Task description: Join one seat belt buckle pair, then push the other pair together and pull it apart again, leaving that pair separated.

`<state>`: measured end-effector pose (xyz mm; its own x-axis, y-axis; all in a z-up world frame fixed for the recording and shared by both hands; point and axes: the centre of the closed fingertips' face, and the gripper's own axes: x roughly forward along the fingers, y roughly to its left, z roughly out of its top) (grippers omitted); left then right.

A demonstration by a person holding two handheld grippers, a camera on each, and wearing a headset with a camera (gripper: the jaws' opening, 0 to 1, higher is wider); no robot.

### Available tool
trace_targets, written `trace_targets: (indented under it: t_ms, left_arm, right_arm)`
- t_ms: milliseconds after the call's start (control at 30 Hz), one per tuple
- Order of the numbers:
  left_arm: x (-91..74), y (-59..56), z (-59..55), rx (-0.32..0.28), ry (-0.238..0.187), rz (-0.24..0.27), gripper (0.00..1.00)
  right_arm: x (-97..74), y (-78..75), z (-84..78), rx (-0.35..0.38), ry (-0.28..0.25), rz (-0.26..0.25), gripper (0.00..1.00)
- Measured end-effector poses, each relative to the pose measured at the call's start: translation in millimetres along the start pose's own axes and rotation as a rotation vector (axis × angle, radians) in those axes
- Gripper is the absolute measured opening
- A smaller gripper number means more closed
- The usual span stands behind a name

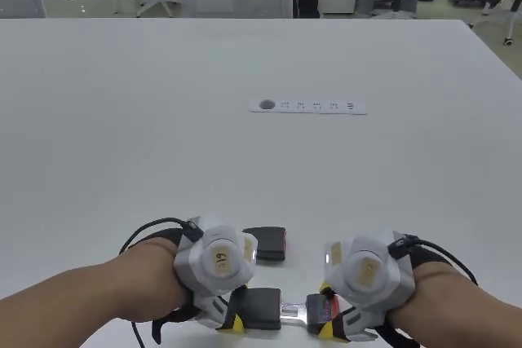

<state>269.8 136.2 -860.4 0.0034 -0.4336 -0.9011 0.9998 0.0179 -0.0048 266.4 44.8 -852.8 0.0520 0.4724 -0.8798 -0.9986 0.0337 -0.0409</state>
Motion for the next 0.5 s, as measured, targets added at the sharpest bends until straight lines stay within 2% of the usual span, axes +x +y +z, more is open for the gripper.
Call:
trace_targets:
  t_ms: [333,500]
  left_arm:
    - [1.6,0.0,2.9,0.027,-0.015,-0.012,0.33]
    - [2.0,1.2,2.4,0.027,-0.008,-0.016,0.32]
  right_arm:
    - [3.6,-0.9,6.6,0.0,-0.059,-0.011,0.32]
    - [3.5,-0.4,7.1,0.012,-0.083,-0.018,0.31]
